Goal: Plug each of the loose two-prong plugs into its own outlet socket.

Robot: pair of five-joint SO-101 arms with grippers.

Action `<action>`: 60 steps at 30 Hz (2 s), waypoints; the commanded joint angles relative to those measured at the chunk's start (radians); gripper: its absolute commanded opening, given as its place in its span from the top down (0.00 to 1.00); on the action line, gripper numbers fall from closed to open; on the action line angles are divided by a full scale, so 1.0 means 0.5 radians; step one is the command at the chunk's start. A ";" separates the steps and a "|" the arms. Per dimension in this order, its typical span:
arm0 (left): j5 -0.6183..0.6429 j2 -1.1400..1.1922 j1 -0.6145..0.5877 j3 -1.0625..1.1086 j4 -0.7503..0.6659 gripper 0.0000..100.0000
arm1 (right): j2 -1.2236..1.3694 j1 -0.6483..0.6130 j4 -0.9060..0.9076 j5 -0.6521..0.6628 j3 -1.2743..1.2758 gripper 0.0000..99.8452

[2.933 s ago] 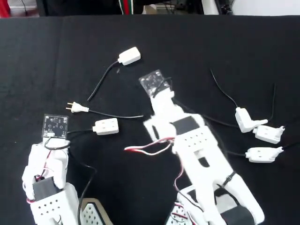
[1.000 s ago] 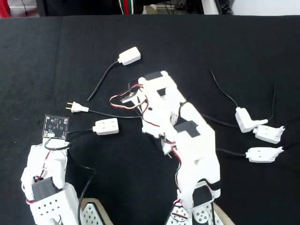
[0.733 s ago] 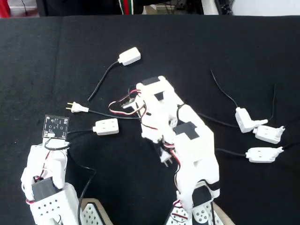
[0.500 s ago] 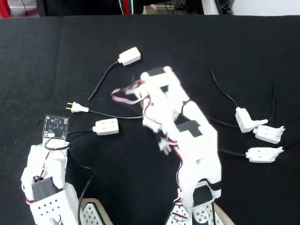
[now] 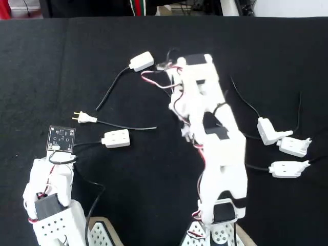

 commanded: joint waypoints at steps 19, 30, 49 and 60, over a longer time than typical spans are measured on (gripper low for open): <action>-0.012 -0.006 -0.023 0.026 0.006 0.97 | 0.499 -0.298 0.110 -0.199 -0.336 0.99; -0.012 -0.006 -0.023 0.026 0.000 0.97 | 0.029 -0.206 0.107 -0.485 -0.468 0.99; -0.003 -0.006 0.333 0.029 0.003 0.97 | -1.140 -0.574 0.083 -0.798 -0.407 0.99; 0.037 -0.006 0.686 -0.035 -0.282 0.97 | -2.263 -0.657 -0.647 -0.801 0.882 0.99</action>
